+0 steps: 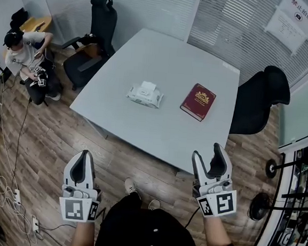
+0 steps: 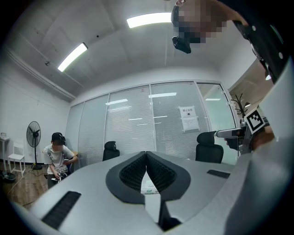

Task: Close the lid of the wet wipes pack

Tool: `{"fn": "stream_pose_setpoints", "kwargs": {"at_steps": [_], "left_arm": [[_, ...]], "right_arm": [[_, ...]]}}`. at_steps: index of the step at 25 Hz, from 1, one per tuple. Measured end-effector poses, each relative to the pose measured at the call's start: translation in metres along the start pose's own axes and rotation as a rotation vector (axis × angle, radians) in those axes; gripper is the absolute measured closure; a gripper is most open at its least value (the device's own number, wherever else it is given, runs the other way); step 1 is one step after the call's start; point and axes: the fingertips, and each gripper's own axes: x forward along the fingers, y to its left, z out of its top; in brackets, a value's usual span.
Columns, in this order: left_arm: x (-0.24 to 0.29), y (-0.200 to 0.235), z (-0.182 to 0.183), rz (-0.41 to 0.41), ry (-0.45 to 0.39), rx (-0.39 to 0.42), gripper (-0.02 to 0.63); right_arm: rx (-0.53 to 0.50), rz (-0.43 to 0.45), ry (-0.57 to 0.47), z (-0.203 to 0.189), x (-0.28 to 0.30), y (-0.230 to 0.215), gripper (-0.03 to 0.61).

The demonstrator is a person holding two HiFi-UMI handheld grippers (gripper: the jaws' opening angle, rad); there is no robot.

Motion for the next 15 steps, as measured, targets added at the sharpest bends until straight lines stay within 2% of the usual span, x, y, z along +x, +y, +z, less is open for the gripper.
{"fn": "stream_pose_setpoints", "kwargs": {"at_steps": [15], "left_arm": [[0.052,0.042,0.005,-0.042,-0.039,-0.002,0.597]], "right_arm": [[-0.016,-0.039,-0.027,0.007,0.056,0.007,0.295]]}}
